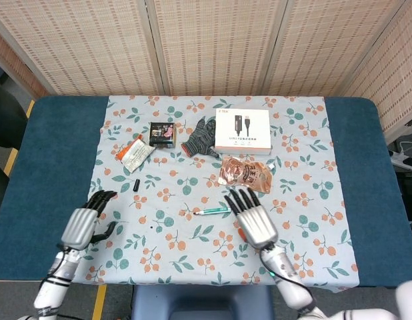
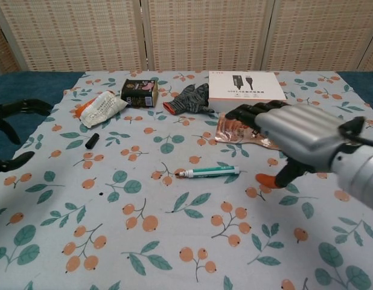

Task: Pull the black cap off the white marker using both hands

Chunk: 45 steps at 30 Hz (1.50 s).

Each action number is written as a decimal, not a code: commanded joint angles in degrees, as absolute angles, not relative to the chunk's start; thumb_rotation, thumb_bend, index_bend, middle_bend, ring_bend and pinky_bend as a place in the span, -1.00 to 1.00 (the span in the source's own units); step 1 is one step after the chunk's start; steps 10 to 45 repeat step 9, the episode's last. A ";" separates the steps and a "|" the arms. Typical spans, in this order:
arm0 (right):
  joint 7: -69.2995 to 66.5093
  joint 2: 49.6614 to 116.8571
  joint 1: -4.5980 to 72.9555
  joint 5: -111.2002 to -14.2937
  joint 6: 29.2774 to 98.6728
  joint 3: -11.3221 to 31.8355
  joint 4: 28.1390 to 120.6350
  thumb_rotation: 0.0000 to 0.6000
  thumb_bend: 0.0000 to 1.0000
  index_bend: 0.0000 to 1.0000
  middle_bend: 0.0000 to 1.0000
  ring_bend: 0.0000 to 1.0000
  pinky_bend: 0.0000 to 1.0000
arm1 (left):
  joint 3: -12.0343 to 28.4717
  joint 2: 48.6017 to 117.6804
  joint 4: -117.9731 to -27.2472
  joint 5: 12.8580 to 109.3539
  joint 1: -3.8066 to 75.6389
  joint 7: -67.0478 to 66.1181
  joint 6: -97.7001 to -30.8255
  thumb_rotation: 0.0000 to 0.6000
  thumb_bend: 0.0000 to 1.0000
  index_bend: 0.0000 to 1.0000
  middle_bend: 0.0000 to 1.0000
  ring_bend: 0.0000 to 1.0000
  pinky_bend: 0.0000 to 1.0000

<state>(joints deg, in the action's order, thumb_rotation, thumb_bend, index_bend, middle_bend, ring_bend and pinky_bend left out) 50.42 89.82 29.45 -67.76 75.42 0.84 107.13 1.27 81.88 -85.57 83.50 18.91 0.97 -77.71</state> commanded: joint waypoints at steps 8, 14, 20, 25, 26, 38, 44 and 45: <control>23.44 67.38 5.16 -85.53 103.89 -13.36 99.85 1.00 -0.64 -1.00 -1.00 -1.00 -1.00 | -3.06 73.11 -79.42 86.54 11.25 5.23 -84.51 1.00 -0.24 -1.00 -1.00 -1.00 -0.97; 22.91 67.33 4.97 -85.03 103.68 -13.20 99.58 1.00 -0.64 -1.00 -1.00 -1.00 -1.00 | -3.19 72.79 -79.64 86.50 11.29 5.16 -84.13 1.00 -0.25 -1.00 -1.00 -1.00 -0.97; 22.91 67.33 4.97 -85.03 103.68 -13.20 99.58 1.00 -0.64 -1.00 -1.00 -1.00 -1.00 | -3.19 72.79 -79.64 86.50 11.29 5.16 -84.13 1.00 -0.25 -1.00 -1.00 -1.00 -0.97; 22.91 67.33 4.97 -85.03 103.68 -13.20 99.58 1.00 -0.64 -1.00 -1.00 -1.00 -1.00 | -3.19 72.79 -79.64 86.50 11.29 5.16 -84.13 1.00 -0.25 -1.00 -1.00 -1.00 -0.97; 22.91 67.33 4.97 -85.03 103.68 -13.20 99.58 1.00 -0.64 -1.00 -1.00 -1.00 -1.00 | -3.19 72.79 -79.64 86.50 11.29 5.16 -84.13 1.00 -0.25 -1.00 -1.00 -1.00 -0.97; 22.91 67.33 4.97 -85.03 103.68 -13.20 99.58 1.00 -0.64 -1.00 -1.00 -1.00 -1.00 | -3.19 72.79 -79.64 86.50 11.29 5.16 -84.13 1.00 -0.25 -1.00 -1.00 -1.00 -0.97; 22.91 67.33 4.97 -85.03 103.68 -13.20 99.58 1.00 -0.64 -1.00 -1.00 -1.00 -1.00 | -3.19 72.79 -79.64 86.50 11.29 5.16 -84.13 1.00 -0.25 -1.00 -1.00 -1.00 -0.97; 22.91 67.33 4.97 -85.03 103.68 -13.20 99.58 1.00 -0.64 -1.00 -1.00 -1.00 -1.00 | -3.19 72.79 -79.64 86.50 11.29 5.16 -84.13 1.00 -0.25 -1.00 -1.00 -1.00 -0.97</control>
